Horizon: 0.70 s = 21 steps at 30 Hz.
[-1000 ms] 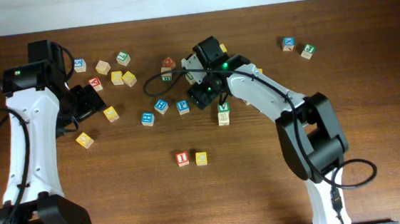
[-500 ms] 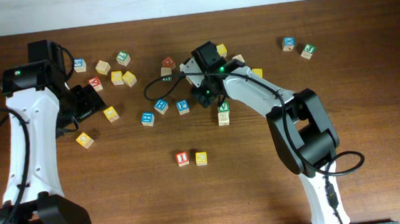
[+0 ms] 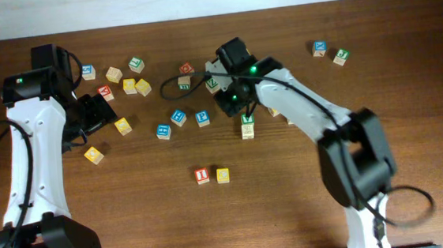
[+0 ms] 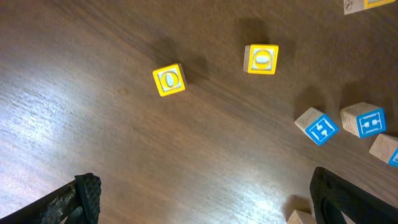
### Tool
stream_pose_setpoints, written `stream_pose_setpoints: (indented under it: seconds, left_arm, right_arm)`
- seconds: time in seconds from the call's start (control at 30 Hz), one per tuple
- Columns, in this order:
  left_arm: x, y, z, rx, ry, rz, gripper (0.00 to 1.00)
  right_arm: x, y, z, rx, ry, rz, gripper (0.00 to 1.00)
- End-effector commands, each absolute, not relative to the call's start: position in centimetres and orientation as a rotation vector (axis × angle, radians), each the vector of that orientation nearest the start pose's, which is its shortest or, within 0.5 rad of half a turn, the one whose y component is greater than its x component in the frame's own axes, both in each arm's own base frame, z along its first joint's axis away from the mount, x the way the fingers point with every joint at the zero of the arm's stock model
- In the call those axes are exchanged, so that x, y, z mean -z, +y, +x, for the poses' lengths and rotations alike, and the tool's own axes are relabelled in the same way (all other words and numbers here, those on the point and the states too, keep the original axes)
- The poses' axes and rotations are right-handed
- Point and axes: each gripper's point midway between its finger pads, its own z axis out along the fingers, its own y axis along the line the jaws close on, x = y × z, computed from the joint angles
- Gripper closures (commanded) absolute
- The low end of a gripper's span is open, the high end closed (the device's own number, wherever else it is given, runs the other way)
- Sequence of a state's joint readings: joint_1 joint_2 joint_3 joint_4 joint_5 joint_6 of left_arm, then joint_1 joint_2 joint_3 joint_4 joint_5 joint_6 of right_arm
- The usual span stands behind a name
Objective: Spell out ICRA
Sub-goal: 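Lower the right gripper and close it on the green R block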
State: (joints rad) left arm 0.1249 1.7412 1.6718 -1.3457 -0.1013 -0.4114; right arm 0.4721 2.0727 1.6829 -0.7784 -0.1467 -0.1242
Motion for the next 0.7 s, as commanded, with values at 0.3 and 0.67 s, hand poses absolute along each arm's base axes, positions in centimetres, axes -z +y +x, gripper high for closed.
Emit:
stream_pose_setpoints:
  seconds: [0.3, 0.67]
  left_arm:
    - [-17.5, 6.2, 34.6, -0.112, 2.860, -0.807, 0.01]
    - [-17.5, 6.2, 34.6, -0.112, 2.860, -0.807, 0.01]
  right_arm:
    - [-8.9, 19.4, 29.4, -0.229, 3.126, -0.496, 0.76]
    - [-1.5, 21.4, 26.2, -0.251, 3.152, -0.248, 0.76]
